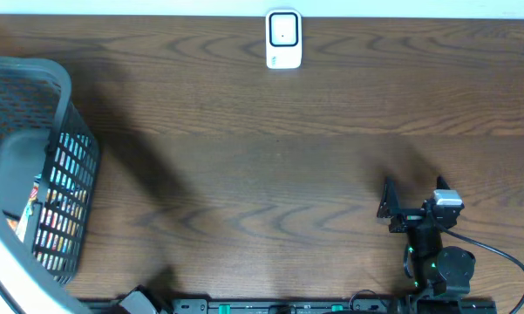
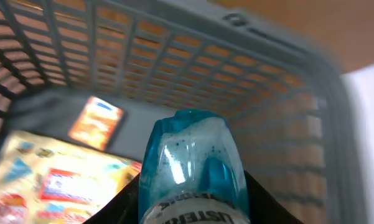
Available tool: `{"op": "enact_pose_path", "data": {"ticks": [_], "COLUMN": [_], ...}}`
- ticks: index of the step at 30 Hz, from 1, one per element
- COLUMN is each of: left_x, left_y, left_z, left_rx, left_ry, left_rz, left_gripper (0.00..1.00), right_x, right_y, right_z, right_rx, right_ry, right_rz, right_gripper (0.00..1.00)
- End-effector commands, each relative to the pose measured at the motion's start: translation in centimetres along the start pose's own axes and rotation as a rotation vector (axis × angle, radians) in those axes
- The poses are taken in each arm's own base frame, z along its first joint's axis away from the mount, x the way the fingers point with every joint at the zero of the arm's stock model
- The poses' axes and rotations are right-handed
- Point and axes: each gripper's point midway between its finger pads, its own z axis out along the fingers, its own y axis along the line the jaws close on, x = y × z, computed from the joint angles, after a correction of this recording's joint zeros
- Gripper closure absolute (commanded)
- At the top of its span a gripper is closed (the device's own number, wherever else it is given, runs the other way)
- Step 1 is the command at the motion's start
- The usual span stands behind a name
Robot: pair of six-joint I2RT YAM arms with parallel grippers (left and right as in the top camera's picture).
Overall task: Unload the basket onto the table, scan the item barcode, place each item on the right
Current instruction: 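Lift the bottle out and carry it toward the scanner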
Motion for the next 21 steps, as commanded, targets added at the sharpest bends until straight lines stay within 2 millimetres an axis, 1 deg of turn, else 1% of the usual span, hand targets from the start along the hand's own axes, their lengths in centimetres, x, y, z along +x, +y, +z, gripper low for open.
{"op": "enact_pose_path", "data": {"ticks": [1,7,12,14,16,18,21], "left_x": [0.5,2.6,4.0,4.9,6.2,7.9,10.7], "left_y": [-2.8,-6.5,-8.2,-8.6,-8.8,-8.8,-8.7], "left_z": [-4.8,-11.0,-14.9,-16.0,-16.8,-17.4,-18.4], "left_rx": [0.235,0.551,0.731,0.775,0.797,0.799,0.806], "left_ry": [0.081,0.249,0.360,0.410,0.468,0.530,0.605], "left_rz": [-0.108,-0.119,-0.085,-0.066,-0.042,-0.014,0.078], "left_gripper": [0.78,0.78,0.78,0.78,0.78,0.78,0.78], "right_x": [0.1,0.1,0.1,0.1,0.1,0.1,0.1], "right_y": [0.1,0.1,0.1,0.1,0.1,0.1,0.1], "right_z": [0.0,0.0,0.0,0.0,0.0,0.0,0.0], "right_rx": [-0.004,-0.004,-0.004,-0.004,-0.004,-0.004,-0.004], "right_ry": [0.002,0.002,0.002,0.002,0.002,0.002,0.002], "right_rz": [-0.014,-0.014,-0.014,-0.014,-0.014,-0.014,-0.014], "right_gripper": [0.01,0.01,0.01,0.01,0.01,0.01,0.01]}}
